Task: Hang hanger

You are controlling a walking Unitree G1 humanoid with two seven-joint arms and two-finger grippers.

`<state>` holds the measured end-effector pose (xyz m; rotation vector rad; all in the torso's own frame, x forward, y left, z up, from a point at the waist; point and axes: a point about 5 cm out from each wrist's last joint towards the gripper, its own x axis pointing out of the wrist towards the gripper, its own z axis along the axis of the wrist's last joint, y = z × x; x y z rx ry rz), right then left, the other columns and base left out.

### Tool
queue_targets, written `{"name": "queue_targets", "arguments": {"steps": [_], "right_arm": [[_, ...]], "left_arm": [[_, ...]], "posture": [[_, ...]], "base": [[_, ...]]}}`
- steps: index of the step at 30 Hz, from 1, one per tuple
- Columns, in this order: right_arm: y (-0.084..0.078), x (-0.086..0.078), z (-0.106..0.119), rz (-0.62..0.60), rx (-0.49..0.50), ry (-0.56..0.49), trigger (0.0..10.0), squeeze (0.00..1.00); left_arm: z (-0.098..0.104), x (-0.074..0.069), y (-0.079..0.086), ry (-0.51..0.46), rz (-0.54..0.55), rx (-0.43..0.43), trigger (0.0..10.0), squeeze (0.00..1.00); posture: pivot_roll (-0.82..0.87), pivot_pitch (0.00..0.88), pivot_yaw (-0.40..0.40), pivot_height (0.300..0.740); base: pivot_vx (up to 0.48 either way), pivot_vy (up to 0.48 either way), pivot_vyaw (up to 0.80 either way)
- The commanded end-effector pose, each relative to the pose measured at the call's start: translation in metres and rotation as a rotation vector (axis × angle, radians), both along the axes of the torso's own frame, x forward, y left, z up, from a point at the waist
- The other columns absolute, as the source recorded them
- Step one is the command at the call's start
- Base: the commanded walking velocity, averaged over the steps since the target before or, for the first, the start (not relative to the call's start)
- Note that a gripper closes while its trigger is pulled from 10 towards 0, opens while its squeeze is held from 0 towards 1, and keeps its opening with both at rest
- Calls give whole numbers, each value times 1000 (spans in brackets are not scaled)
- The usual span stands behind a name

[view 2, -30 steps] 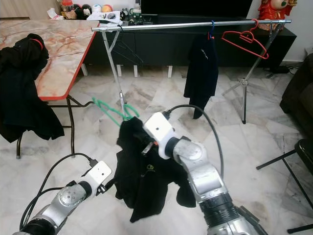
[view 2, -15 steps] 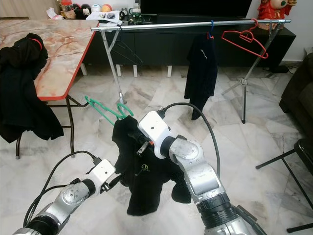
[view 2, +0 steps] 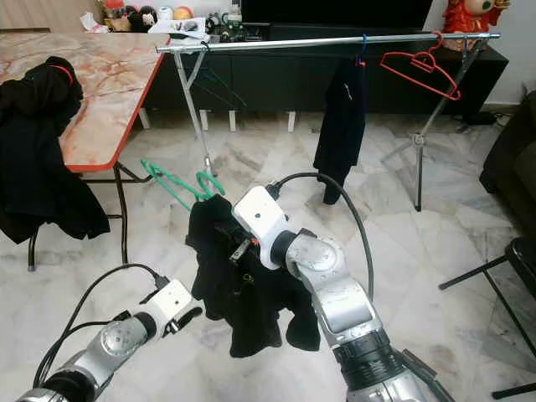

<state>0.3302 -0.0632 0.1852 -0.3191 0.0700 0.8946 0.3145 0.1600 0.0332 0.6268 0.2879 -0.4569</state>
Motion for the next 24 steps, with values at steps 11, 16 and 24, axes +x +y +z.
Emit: {"name": "queue_targets", "arguments": {"steps": [11,16,24], "right_arm": [[12,-4,21,39,53,-59,0,0],[13,-3,22,36,57,-57,0,0],[22,-7,27,59,89,-52,0,0]], "left_arm": [[-4,0,3,-11,34,33,10000,0],[-8,-3,-1,21,-3,17,10000,0],[-6,-1,-1,-14,27,40,10000,0]], "posture": [[16,141,-13,740],[15,141,-12,740],[15,135,-15,740]], "base": [[0,0,0],[0,0,0],[0,0,0]]}}
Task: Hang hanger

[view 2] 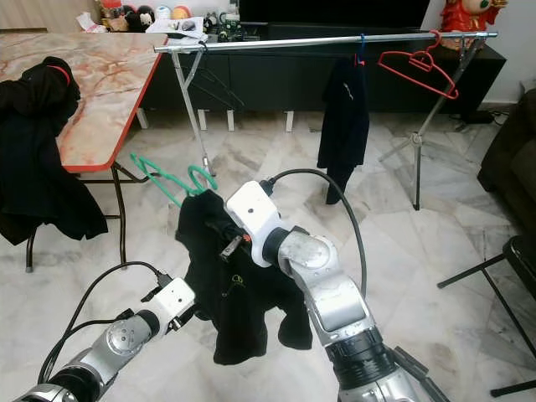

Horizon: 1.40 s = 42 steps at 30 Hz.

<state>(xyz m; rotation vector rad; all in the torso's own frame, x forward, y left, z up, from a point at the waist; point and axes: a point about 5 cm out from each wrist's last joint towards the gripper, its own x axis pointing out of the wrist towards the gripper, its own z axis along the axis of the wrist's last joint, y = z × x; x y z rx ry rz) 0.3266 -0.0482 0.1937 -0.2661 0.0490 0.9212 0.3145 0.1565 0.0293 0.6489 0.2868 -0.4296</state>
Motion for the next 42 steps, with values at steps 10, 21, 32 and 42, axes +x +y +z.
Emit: {"name": "queue_targets", "arguments": {"steps": [10,21,32,42], "right_arm": [[9,-6,18,43,47,-49,0,0],[9,-8,13,52,36,-38,0,0],[10,-12,6,81,12,-25,0,0],[10,-14,4,92,7,-19,0,0]], "left_arm": [[2,5,10,-62,115,81,10000,0],[4,7,14,-86,143,81,196,0],[5,7,14,-93,150,70,0,0],[5,7,12,-96,144,59,0,0]], "posture": [[10,131,-13,740],[13,119,-10,740],[16,120,-13,740],[16,120,-14,740]], "base": [[0,0,0],[0,0,0],[0,0,0],[0,0,0]]}}
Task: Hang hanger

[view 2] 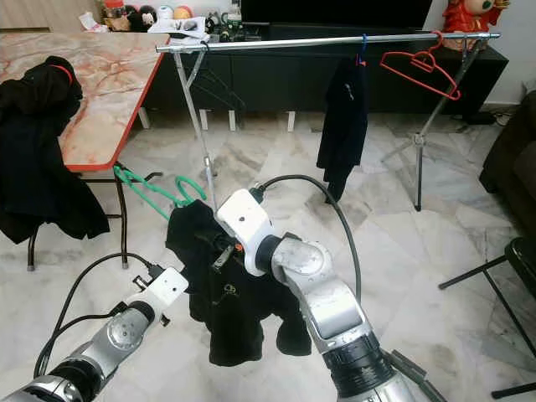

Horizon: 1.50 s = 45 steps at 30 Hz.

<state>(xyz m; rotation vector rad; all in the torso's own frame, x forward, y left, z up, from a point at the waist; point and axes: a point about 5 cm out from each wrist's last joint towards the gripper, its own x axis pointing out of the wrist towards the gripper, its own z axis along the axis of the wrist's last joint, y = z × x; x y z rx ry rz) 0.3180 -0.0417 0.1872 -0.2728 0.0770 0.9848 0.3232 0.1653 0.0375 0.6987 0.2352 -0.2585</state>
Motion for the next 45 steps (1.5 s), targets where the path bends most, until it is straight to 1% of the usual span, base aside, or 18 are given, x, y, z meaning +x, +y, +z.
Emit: {"name": "queue_targets", "arguments": {"steps": [1,14,19,20,21,24,25,27,30,33,35,36,37,39,41,43,44,45], "right_arm": [[3,-5,9,27,25,-44,0,0],[-3,-1,5,2,9,-36,0,0],[-8,1,1,-13,-32,-41,0,0],[-13,3,-2,-22,-46,-43,0,0],[-13,3,-2,-22,-46,-43,0,0],[-29,8,-7,-47,-73,-36,0,0],[-39,10,-11,-66,-93,-28,0,0],[-49,11,-13,-77,-100,-20,0,0],[-65,12,-15,-97,-79,-1,0,0],[-84,11,-15,-96,-2,25,0,0],[-98,4,-17,-60,67,57,0,0],[-101,0,-18,-40,87,66,0,0],[-109,-12,-25,35,102,95,0,0],[-117,-23,-35,91,76,110,0,0],[-124,-31,-44,112,55,139,0,0],[-134,-42,-54,151,80,199,0,0],[-140,-49,-62,174,63,243,0,0],[-140,-49,-62,174,63,243,0,0]], "left_arm": [[-3,-2,3,17,9,5,0,0],[-4,-3,0,23,-8,-4,0,0],[-5,-4,-1,32,-18,-6,0,0],[-6,-4,-1,35,-21,-7,0,0],[-6,-4,-1,35,-21,-7,0,0],[-7,-6,0,41,-22,-7,0,0],[-9,-7,1,47,-23,-5,0,0],[-10,-8,1,53,-21,-6,0,0],[-12,-10,3,65,-20,-4,0,0],[-15,-13,5,82,-23,0,0,0],[-17,-15,7,95,-26,5,0,0],[-18,-15,7,99,-26,7,0,0],[-19,-17,8,106,-27,9,0,0],[-20,-17,9,109,-27,10,0,0],[-20,-18,9,112,-28,11,0,0],[-21,-18,10,117,-31,12,0,0],[-21,-19,10,120,-33,14,0,0],[-21,-19,10,120,-33,14,0,0]], "posture": [[16,120,-14,740],[20,119,-15,740],[21,119,-15,740],[23,120,-15,740],[23,120,-15,740],[22,124,-15,740],[24,126,-15,740],[24,126,-15,740],[27,133,-14,740],[25,137,-12,740],[24,140,-10,740],[23,140,-9,740],[22,142,-7,740],[22,143,-7,740],[22,144,-5,740],[18,144,-1,740],[18,145,-1,740],[18,145,-1,740]], "base": [[0,0,0],[0,0,0],[0,0,0],[0,0,0],[0,0,0],[0,0,0],[0,0,0],[0,0,0],[0,0,0],[0,0,0],[0,0,0],[0,0,0],[0,0,0],[0,0,0],[0,0,0],[0,0,0],[0,0,0],[0,0,0]]}}
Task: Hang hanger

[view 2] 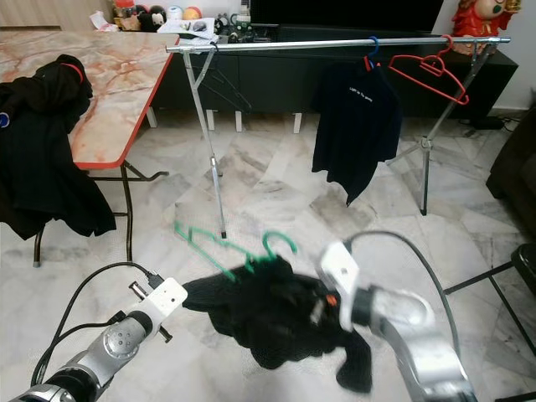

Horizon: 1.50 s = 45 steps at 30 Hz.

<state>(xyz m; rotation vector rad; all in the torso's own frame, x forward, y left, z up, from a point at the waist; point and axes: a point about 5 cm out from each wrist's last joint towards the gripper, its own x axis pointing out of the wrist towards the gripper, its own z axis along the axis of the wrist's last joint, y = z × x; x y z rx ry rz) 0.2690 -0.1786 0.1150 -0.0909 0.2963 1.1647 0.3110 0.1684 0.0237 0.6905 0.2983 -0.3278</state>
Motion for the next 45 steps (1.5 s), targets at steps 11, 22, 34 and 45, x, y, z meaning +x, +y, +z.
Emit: {"name": "queue_targets", "arguments": {"steps": [11,22,34,45], "right_arm": [[-57,-19,-41,84,-505,67,0,0],[-55,20,-38,-172,-566,-125,0,0],[-41,10,-55,-47,-572,-86,0,0],[-41,10,-55,-47,-572,-86,0,0]], "left_arm": [[-9,-8,10,63,-9,30,0,0],[-12,-10,10,115,-43,33,0,0],[-10,-10,13,151,-66,11,0,0],[-10,-10,13,151,-66,11,0,0]], "posture": [[20,149,12,740],[25,149,17,740],[28,151,13,740],[28,151,13,740]], "base": [[0,0,0],[0,0,0],[0,0,0],[0,0,0]]}}
